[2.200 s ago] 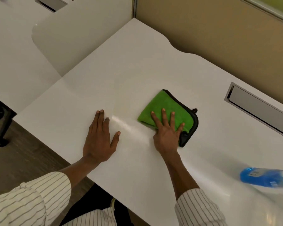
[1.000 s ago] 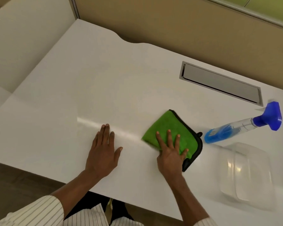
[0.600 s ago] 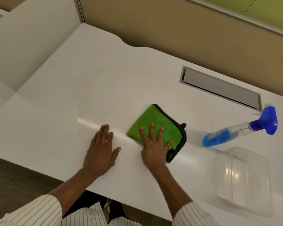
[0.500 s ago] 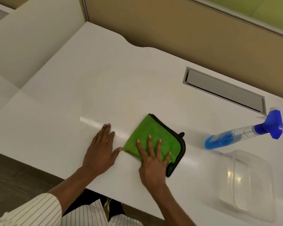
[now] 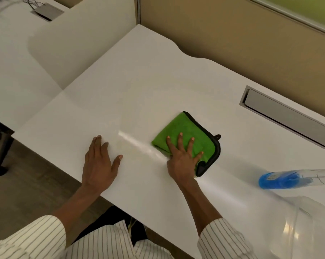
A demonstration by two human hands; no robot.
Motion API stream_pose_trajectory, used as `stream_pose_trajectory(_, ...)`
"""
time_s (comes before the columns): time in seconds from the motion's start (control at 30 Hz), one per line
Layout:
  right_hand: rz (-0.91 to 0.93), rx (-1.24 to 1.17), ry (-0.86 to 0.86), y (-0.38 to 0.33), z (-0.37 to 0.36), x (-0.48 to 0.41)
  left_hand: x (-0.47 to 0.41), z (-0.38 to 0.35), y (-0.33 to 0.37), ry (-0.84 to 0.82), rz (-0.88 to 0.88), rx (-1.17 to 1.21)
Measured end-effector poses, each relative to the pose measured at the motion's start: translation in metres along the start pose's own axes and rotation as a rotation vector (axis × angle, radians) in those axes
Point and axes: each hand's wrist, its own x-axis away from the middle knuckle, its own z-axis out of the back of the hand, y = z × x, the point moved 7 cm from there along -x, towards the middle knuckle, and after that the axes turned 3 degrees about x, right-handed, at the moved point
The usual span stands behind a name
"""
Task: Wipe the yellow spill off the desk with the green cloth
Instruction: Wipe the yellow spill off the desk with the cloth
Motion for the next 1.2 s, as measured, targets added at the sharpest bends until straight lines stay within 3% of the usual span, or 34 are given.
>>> stream_pose_trajectory(0.13, 0.254, 0.023, 0.001, -0.032, -0.012, 0.028, 0.001, -0.002, -0.001, 0.016, -0.006, -0.009)
stream_pose_trajectory(0.23, 0.344, 0.03, 0.009, -0.021, -0.026, 0.065, 0.001, -0.002, 0.001, 0.019, -0.003, -0.014)
stream_pose_trajectory(0.37, 0.27, 0.035, 0.03, 0.009, -0.025, 0.076, 0.001, -0.002, 0.002, 0.011, -0.005, -0.039)
stream_pose_trajectory(0.53, 0.113, -0.006, 0.033, -0.013, -0.005, 0.009, 0.003, -0.003, 0.005, -0.004, 0.018, -0.051)
stream_pose_trajectory(0.7, 0.262, 0.035, 0.0, -0.063, -0.001, -0.018, 0.004, -0.005, 0.007, -0.007, 0.013, -0.033)
stream_pose_trajectory(0.9, 0.405, 0.04, 0.027, -0.051, -0.022, 0.046, 0.005, -0.005, 0.001, -0.031, -0.007, 0.005)
stream_pose_trajectory(1.03, 0.287, 0.022, 0.022, -0.034, -0.022, 0.049, 0.005, -0.001, -0.003, -0.063, -0.041, 0.006)
stream_pose_trajectory(1.2, 0.156, -0.023, 0.018, -0.065, 0.002, -0.009, 0.003, 0.005, -0.01, -0.075, -0.096, 0.0)
